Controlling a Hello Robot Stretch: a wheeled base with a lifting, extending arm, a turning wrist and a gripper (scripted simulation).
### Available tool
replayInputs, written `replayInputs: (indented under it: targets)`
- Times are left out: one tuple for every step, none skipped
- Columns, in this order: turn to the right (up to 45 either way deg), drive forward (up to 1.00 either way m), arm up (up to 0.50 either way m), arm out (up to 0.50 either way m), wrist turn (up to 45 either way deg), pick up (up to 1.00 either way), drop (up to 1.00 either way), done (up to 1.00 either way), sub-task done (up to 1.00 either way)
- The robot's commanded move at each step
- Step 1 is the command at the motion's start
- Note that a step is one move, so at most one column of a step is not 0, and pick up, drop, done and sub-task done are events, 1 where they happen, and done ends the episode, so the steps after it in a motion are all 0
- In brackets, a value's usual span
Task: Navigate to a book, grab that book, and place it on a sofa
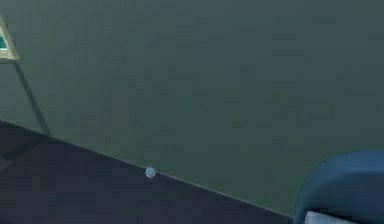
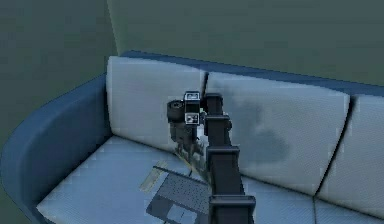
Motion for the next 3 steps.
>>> replayInputs:
  targets:
    - [0.0, 0.0, -0.32, 0.0, 0.0, 0.0, 0.0, 0.0, 0.0]
    - [0.0, 0.0, 0.0, 0.0, 0.0, 1.0, 0.0, 0.0, 0.0]
    - [0.0, 0.0, 0.1, 0.0, 0.0, 0.0, 0.0, 0.0, 0.0]
